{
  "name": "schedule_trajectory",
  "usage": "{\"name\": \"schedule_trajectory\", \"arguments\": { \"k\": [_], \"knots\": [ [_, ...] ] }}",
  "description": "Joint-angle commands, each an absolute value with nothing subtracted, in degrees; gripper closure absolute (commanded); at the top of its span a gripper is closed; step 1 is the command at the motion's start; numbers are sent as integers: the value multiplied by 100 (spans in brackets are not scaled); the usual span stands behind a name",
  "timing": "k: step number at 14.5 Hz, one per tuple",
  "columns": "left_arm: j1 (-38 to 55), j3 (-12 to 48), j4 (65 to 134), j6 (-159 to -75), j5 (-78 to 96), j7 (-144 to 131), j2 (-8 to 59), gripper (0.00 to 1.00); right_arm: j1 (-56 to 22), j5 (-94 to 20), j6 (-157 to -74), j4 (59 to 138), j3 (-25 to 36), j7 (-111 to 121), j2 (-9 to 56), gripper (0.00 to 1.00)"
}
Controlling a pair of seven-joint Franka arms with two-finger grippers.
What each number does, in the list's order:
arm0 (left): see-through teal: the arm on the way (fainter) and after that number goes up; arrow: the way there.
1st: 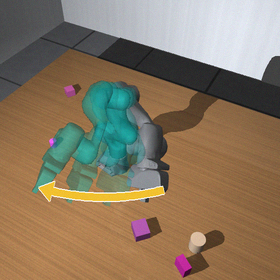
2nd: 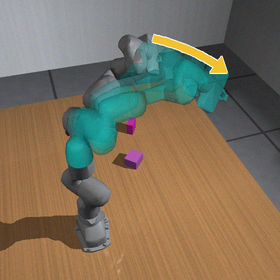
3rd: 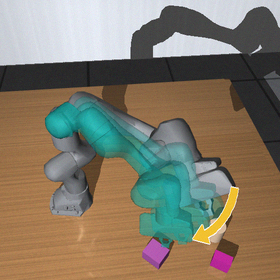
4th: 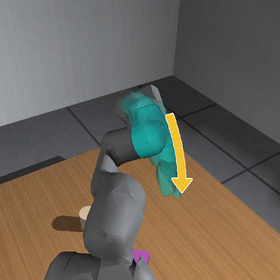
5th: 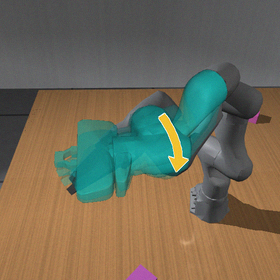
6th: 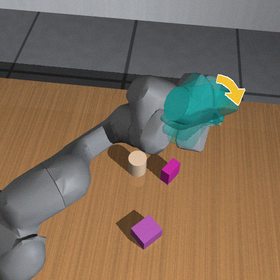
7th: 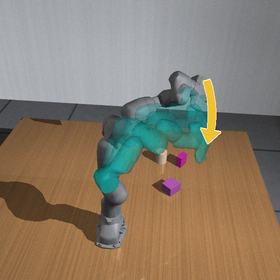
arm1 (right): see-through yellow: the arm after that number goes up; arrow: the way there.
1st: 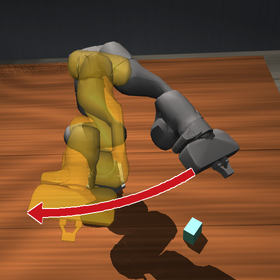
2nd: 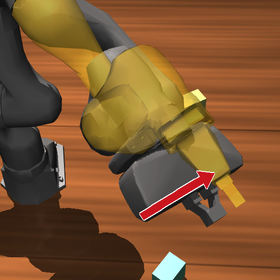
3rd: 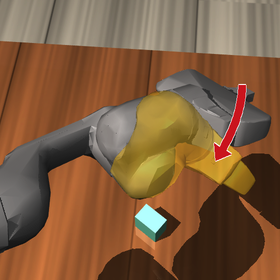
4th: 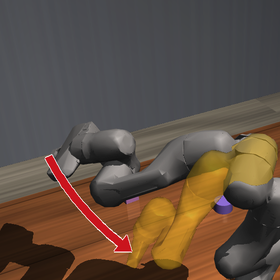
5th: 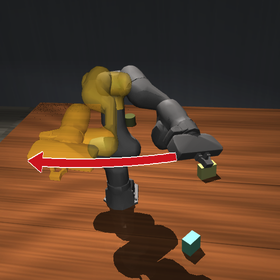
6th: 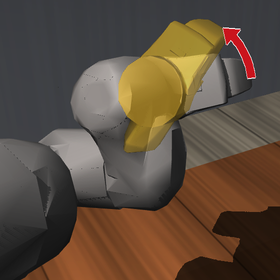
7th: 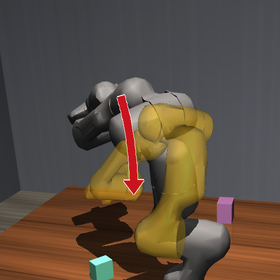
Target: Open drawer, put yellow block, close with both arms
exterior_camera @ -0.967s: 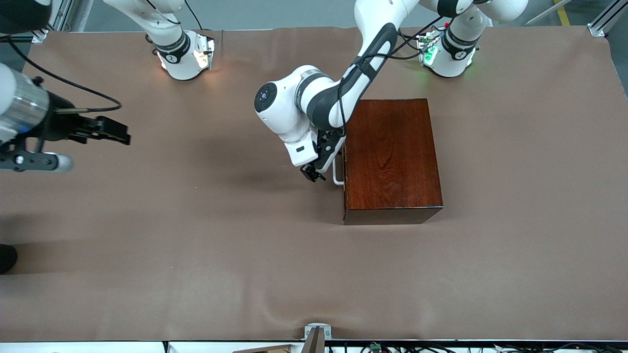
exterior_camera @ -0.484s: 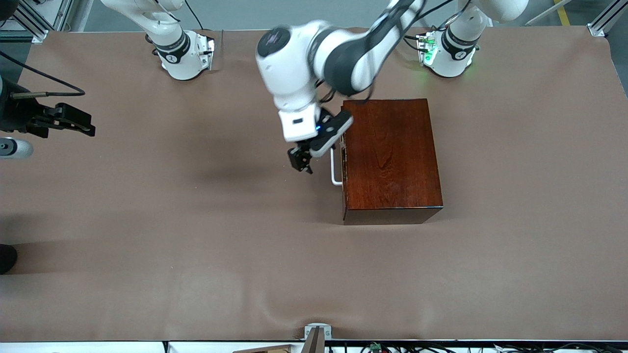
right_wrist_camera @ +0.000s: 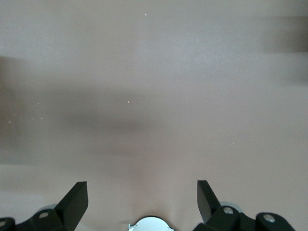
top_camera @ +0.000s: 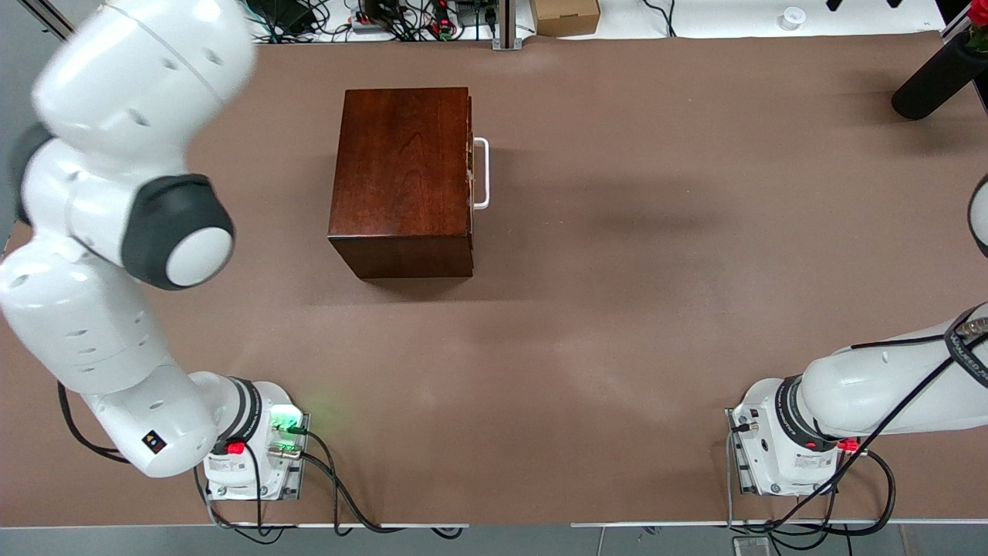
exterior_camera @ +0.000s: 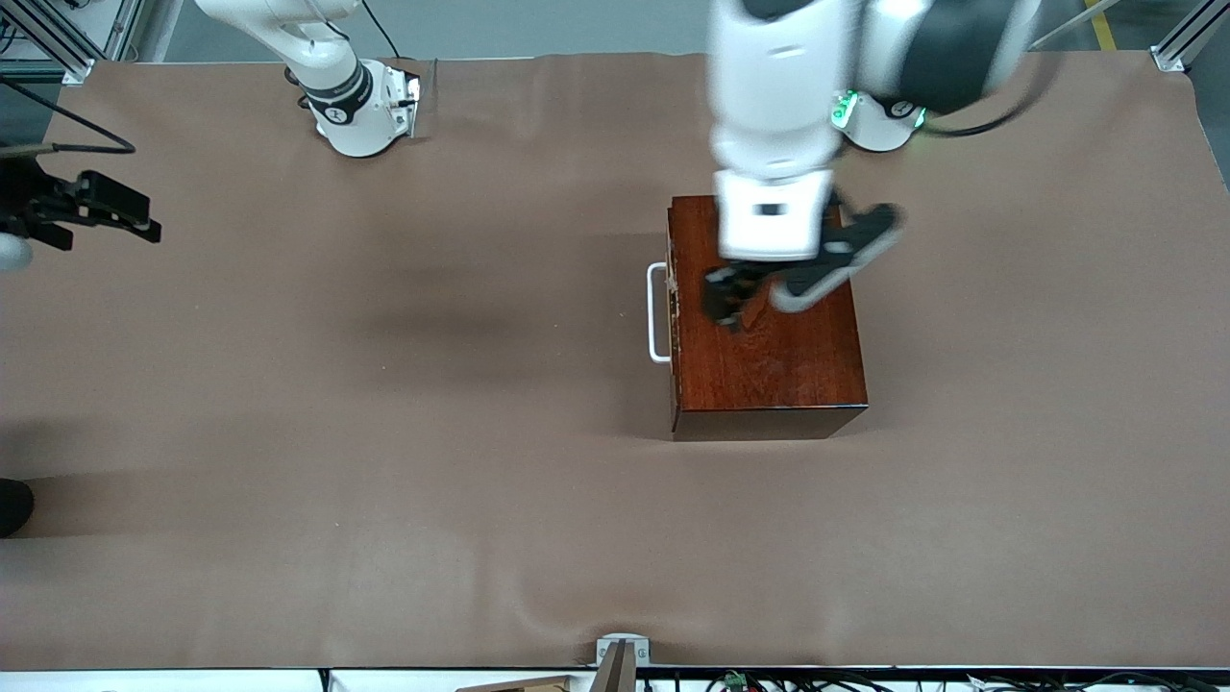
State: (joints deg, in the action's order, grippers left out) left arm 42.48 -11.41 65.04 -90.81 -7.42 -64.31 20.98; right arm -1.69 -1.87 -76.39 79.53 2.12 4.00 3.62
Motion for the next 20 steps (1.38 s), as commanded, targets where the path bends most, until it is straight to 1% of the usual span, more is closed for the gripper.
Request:
{"name": "schedule_trajectory", "arguments": {
  "k": [1,5,7,9,10,11,12,13,14,16,18,19,20],
  "knots": [
    [3632,-1063,6724,-8685,-405,-4963,1609,0,-158,-299,-7927,8604,246,501,-87,0],
    [2832,-1055,6750,-8105,-185,-3159,1310,0,-184,-255,-8261,9113,211,658,-403,0],
    [2428,-1055,6828,-7990,-185,-2115,1205,0,-132,-237,-8306,9149,176,826,-422,0],
    [2119,-1046,7048,-8024,-176,-1426,1003,0,-149,-202,-8306,9080,176,835,-387,0],
    [2031,-1046,7205,-8024,-150,-1319,871,0,-167,-159,-8306,9018,176,835,-378,0],
    [1769,-898,7390,-8024,-141,-1153,748,0,-167,-150,-8306,9009,176,835,-369,0],
    [1314,-435,7522,-8007,-123,-786,643,0,-167,-149,-8306,9009,176,835,-369,0],
    [840,-13,7793,-8024,-140,-678,476,0,-167,-141,-8306,9000,176,835,-360,0],
    [644,191,8083,-8120,-167,-642,292,0,-158,-141,-8306,8983,184,835,-360,0],
    [589,263,8680,-8340,-185,-563,-103,0,-158,-141,-8306,8965,185,835,-360,0],
    [239,569,9375,-8691,-141,-388,-613,0,-150,-141,-8306,8965,185,826,-352,0],
    [150,650,9613,-8814,-132,-308,-807,0,-123,-141,-8306,8965,193,826,-352,0],
    [149,659,9676,-8824,-123,-316,-869,0,-106,-141,-8288,8965,193,826,-352,0]
  ]
}}
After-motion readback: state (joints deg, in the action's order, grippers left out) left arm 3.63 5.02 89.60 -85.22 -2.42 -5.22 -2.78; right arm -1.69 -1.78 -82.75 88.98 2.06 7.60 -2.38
